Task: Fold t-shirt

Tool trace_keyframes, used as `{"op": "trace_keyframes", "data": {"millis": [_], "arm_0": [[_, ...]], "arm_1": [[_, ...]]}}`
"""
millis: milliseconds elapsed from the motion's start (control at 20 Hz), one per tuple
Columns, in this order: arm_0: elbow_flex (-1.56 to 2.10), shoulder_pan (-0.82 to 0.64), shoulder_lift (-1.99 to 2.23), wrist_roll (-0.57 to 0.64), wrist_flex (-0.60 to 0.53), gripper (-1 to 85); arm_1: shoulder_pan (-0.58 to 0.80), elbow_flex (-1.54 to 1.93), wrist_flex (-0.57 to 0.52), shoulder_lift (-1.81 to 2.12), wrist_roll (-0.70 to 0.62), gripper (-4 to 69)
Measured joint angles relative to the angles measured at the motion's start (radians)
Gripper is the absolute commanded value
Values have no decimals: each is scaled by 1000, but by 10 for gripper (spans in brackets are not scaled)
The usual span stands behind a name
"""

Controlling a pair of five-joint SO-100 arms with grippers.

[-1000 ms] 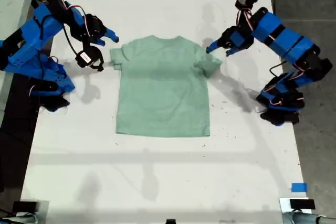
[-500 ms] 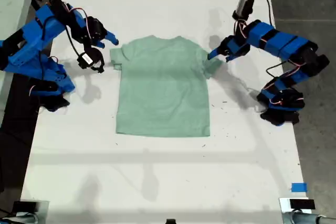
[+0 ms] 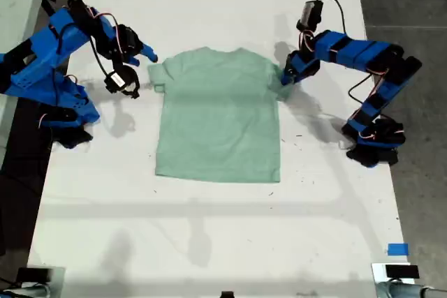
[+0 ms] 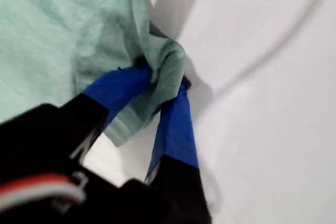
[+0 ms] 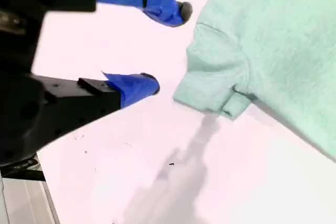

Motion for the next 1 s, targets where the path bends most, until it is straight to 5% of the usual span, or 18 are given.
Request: {"op": "trace_keyframes", "data": {"millis": [200, 600, 1000], "arm_0": [[9, 0, 0, 0, -3, 204], [28, 0, 3, 0, -15, 201], [57, 0, 41, 0, -17, 198]], "arm_1": [[-9, -83, 118, -6, 0, 15], [-107, -623, 643, -8, 17, -7], [-181, -775, 713, -84, 107, -7]]}}
